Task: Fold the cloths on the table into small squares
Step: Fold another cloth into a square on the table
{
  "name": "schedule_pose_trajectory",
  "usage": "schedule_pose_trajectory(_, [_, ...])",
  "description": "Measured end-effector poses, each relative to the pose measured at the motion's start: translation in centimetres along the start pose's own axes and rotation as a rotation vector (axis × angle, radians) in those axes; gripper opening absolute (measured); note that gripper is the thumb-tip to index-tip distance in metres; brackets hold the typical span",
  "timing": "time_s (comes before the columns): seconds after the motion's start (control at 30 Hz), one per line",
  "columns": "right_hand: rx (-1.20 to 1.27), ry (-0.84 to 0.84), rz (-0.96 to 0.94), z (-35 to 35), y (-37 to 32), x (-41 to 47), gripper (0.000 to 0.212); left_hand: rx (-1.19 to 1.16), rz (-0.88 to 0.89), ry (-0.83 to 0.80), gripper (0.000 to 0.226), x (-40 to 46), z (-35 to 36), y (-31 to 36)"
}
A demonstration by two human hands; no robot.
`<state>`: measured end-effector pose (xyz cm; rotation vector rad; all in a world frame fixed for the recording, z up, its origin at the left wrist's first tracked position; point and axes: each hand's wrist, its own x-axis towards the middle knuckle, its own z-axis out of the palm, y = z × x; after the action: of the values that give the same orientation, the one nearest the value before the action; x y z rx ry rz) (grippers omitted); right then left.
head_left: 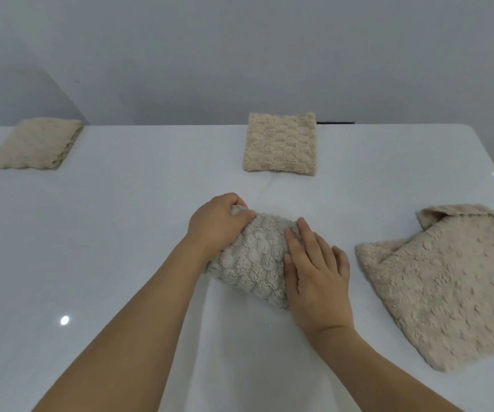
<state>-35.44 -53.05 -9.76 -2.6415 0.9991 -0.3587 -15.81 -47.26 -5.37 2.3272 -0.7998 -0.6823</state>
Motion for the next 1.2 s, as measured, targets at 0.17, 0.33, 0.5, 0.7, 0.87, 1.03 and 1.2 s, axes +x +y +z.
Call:
schedule_pose_trajectory(0.17, [-0.052, -0.031, -0.024, 0.0, 0.1, -0.1, 0.052, -0.348, -0.219, -0.045, 0.032, -0.4, -2.2, 0.0])
schedule_pose_trajectory(0.33, [-0.116, -0.123, -0.037, -0.2, 0.0, 0.3, 0.053, -0.533, -0.311, -0.215, 0.030, -4.6, -3.5, -1.8])
schedule_pose_trajectory(0.5, [-0.119, -0.144, 0.005, -0.5, -0.4, 0.3, 0.053, -0.573, -0.232, -0.317, 0.034, -6.5, -3.9, -2.5])
schedule_pose_trajectory(0.7, [-0.113, -0.159, 0.009, -0.7, -0.6, 0.2, 0.054, -0.604, -0.084, -0.286, 0.035, -7.4, -3.7, -2.9])
schedule_pose_trajectory(0.87, [-0.098, -0.162, 0.024, -0.9, -0.9, 0.3, 0.057, -0.401, -0.097, -0.300, 0.044, -7.1, -2.8, -4.8])
schedule_pose_trajectory(1.03, [-0.092, -0.132, 0.019, -0.9, -1.0, 0.2, 0.051, -0.324, -0.201, -0.216, 0.044, -6.1, -2.5, -6.0])
schedule_pose_trajectory(1.2, [-0.056, -0.049, -0.011, -0.8, -0.8, 0.0, 0.042, -0.334, -0.195, -0.280, 0.044, -6.2, -2.6, -6.0])
